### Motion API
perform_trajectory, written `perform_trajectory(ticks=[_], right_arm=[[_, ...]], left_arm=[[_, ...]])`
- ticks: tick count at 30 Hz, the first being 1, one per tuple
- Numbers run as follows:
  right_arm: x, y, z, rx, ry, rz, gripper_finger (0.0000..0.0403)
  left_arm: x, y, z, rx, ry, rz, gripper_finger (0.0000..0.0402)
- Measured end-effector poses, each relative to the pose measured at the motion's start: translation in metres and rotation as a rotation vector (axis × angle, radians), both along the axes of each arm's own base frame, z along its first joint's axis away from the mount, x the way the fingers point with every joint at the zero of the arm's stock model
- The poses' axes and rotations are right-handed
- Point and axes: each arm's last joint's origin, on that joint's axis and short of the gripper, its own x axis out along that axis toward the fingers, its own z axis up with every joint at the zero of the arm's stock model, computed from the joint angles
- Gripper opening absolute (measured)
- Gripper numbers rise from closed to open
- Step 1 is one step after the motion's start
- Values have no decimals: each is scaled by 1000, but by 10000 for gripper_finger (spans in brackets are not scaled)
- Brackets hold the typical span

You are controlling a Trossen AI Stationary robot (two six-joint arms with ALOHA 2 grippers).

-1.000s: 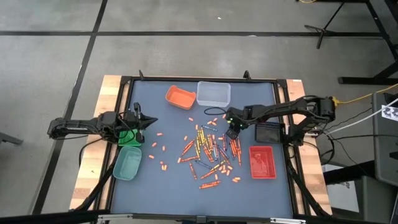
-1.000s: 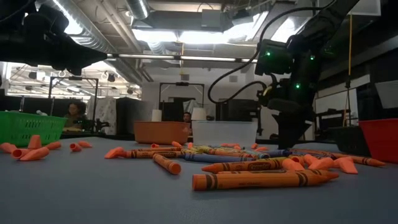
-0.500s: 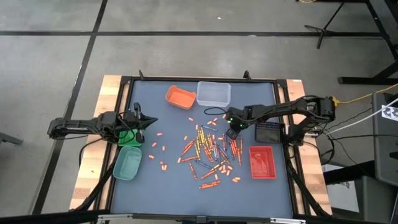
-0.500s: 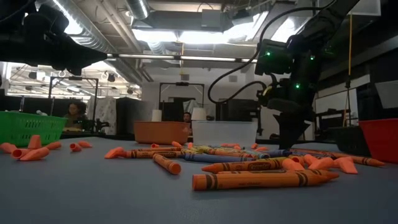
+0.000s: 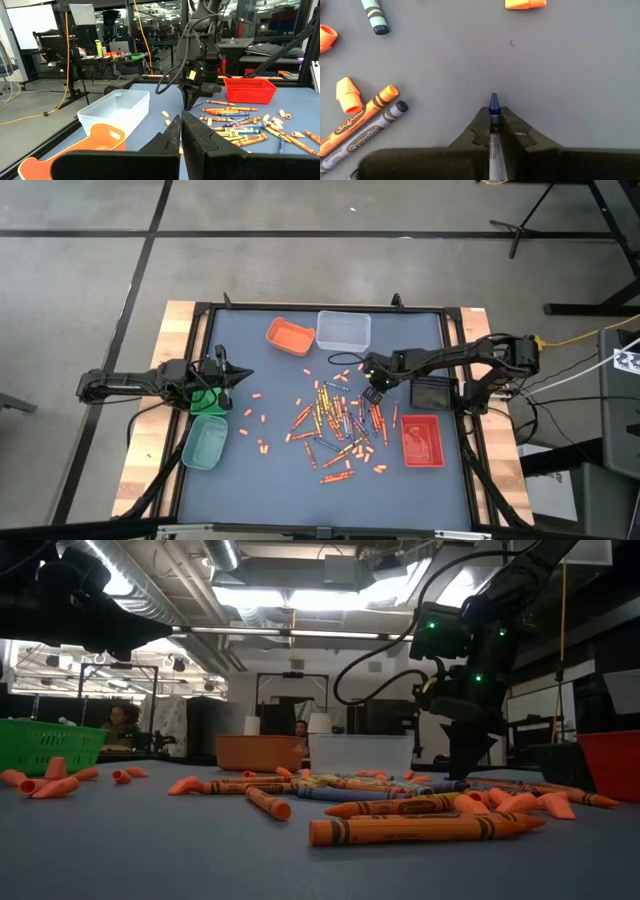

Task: Sort crayons
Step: Put the blue crayon into the transparent bin

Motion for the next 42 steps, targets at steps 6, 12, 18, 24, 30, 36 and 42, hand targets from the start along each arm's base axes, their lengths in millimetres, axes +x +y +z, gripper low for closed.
perform_trajectory(ticks=[6, 12, 18, 24, 30, 36, 42], right_arm=[[0, 0, 0, -1, -2, 3, 22], [-1, -1, 5, -8, -28, 7, 23], [-2, 0, 19, -25, -84, 29, 23], [0, -1, 36, -75, -199, 85, 23], [16, -4, 53, -205, -403, 213, 24], [29, -9, 70, -445, -547, 341, 24], [30, -30, 81, -645, -574, 362, 24]], left_arm=[[0, 0, 0, 0, 0, 0, 0], [0, 0, 0, 0, 1, 0, 0], [0, 0, 0, 0, 0, 0, 0], [0, 0, 0, 0, 0, 0, 0], [0, 0, 0, -1, -1, 0, 0], [0, 0, 0, -1, -1, 0, 0], [0, 0, 0, -1, -1, 0, 0]])
